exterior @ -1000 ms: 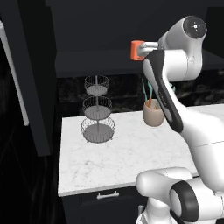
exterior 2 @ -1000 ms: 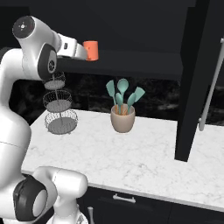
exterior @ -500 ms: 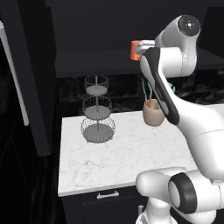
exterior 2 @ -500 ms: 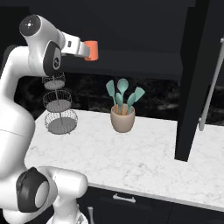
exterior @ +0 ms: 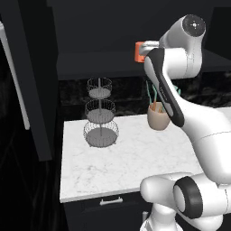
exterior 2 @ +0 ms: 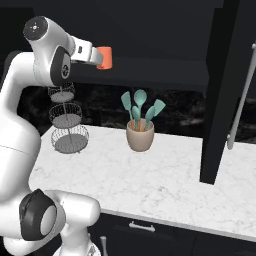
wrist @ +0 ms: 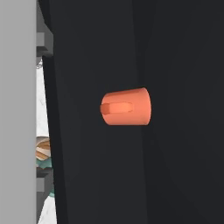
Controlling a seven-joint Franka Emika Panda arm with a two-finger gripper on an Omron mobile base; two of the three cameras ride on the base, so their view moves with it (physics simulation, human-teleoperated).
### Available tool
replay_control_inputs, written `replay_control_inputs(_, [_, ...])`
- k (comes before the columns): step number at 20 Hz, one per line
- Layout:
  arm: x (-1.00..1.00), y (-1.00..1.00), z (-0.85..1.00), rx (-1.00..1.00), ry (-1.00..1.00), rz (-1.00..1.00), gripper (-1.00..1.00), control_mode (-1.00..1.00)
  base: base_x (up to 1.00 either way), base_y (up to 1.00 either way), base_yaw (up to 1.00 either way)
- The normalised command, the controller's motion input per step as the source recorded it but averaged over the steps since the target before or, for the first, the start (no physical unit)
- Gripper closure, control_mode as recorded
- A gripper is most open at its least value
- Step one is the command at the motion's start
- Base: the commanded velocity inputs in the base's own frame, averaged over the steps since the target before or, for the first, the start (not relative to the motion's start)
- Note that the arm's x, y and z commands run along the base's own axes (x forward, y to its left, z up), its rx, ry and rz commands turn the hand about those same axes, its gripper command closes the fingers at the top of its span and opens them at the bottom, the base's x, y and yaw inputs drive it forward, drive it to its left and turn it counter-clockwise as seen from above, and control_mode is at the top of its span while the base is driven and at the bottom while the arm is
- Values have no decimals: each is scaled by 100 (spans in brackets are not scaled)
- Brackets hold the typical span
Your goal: Gather all objects into one cabinet and sort the glasses and bowls to opposite sides.
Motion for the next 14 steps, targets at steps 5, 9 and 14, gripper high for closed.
replay_control_inputs(5, [1,0,0,0,0,0,-100,-100,0,0,0])
replay_control_inputs(9, [13,0,0,0,0,0,-100,-100,0,0,0])
replay_control_inputs(14, [41,0,0,0,0,0,-100,-100,0,0,0])
